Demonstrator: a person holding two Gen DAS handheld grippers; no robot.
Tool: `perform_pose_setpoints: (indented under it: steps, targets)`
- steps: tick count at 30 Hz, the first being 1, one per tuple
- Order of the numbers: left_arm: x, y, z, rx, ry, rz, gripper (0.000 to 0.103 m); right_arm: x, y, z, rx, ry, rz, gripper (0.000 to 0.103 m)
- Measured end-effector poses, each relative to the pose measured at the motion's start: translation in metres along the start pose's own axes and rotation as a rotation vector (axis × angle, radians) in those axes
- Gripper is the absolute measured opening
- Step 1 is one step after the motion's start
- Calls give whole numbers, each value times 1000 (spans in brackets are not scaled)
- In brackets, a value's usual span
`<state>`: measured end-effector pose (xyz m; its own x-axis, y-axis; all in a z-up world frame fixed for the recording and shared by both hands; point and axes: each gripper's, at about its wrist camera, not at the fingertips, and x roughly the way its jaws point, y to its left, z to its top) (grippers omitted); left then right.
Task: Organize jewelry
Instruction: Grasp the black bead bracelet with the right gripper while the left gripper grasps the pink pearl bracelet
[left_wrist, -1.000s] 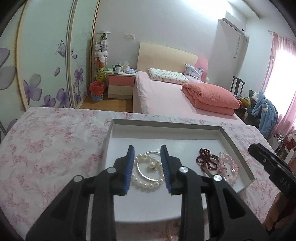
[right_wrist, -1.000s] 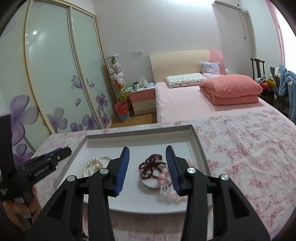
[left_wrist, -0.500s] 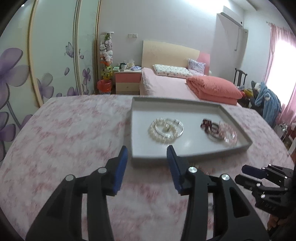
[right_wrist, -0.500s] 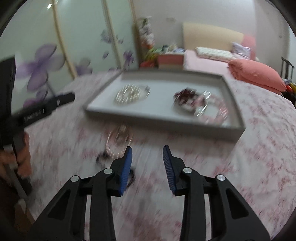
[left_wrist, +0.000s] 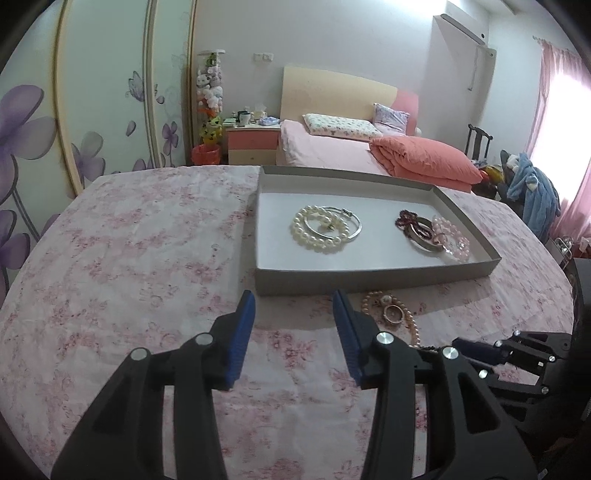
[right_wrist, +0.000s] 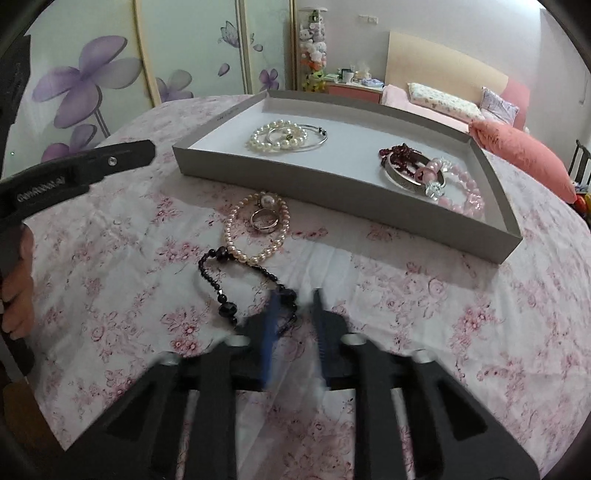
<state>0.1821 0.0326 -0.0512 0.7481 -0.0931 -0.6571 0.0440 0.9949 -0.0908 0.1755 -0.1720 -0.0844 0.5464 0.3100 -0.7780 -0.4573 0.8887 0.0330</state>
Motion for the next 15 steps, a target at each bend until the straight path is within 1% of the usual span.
perform_pose_setpoints:
  steps: [3, 6, 9, 13, 15]
  targets:
    - [6, -8, 0, 16, 21, -20, 44, -4, -1, -5, -23, 5, -18, 11]
    - [13, -18, -2, 30, 51, -47, 44, -9, -13, -9, -20, 5, -70, 11]
    - [22, -29, -3, 45, 84, -69, 44, -11, -38, -10, 53, 7, -119, 11]
    - [38, -46, -4, 68, 134, -90, 44, -11, -72, -11, 158, -1, -228, 11]
    - [45, -54, -7, 76, 155, -102, 44, -12, -82, -13, 185, -9, -244, 11]
